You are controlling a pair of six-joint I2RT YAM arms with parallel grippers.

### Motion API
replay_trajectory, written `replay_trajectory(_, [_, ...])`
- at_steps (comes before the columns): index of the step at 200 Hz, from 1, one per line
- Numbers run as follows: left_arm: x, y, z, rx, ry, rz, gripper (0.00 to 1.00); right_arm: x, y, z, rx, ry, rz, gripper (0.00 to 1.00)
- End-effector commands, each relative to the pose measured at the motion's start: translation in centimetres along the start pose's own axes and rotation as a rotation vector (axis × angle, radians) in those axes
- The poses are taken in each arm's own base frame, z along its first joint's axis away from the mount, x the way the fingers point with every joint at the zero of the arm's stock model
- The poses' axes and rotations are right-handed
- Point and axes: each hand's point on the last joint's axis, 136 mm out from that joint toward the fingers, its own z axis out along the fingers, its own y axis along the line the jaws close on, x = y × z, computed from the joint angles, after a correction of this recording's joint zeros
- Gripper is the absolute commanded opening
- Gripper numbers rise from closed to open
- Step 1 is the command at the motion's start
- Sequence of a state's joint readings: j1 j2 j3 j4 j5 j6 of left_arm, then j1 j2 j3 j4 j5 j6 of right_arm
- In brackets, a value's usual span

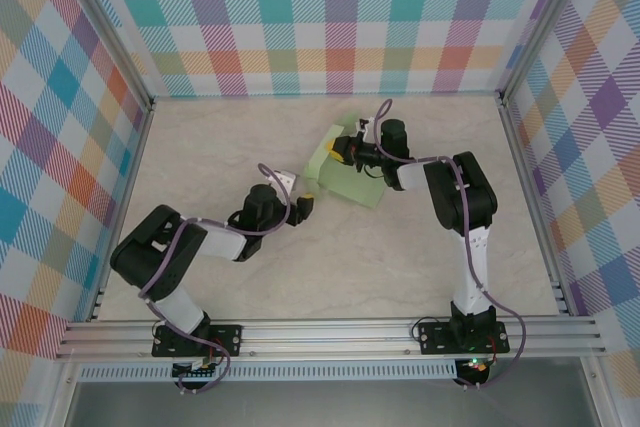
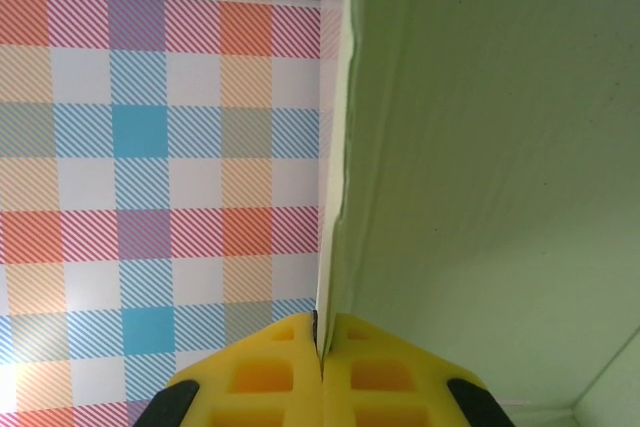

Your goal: Fold the paper box

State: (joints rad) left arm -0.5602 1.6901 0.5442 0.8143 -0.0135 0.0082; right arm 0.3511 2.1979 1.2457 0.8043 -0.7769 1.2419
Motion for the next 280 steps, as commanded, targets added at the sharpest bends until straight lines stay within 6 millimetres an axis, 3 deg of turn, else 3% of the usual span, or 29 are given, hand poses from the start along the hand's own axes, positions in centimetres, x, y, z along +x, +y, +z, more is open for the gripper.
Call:
replay_trajectory(1, [-1.8, 0.4, 1.8, -0.012, -0.026, 0.016, 0.68, -0.1, -0.5, -0.1, 0.002, 0.02, -0.023, 0.0])
replay_trajectory(51, [-2.2, -0.3, 1.9, 0.028, -0.053, -0.014, 0.62, 0.3, -0.7, -0.1, 0.005, 0.027, -0.014, 0.0])
replay_trajectory(95, [-3.0, -1.5, 2.4, 0.085, -0.031, 0.031, 0.45, 1.2, 0.3, -0.4, -0.023, 0.042, -0.001, 0.0])
replay_trajectory(153, [-2.6, -2.4, 2.1, 0.118, -0.029, 0.049, 0.43, 3.5, 0.2, -0.8, -0.046, 0.053, 0.031, 0.0])
replay_trajectory(222, [-1.7, -3.7, 1.6, 0.135, -0.009, 0.044, 0.44, 4.5, 1.7, -0.3, -0.061, 0.065, 0.014, 0.0])
replay_trajectory(253, [-1.7, -5.6, 1.6, 0.183, -0.021, 0.036, 0.47, 5.3, 1.4, -0.2, -0.053, 0.067, 0.02, 0.0])
replay_trajectory(280, [-1.2, -6.2, 1.6, 0.206, -0.018, -0.004, 0.53, 5.5, 1.3, 0.0, -0.055, 0.071, 0.025, 0.0])
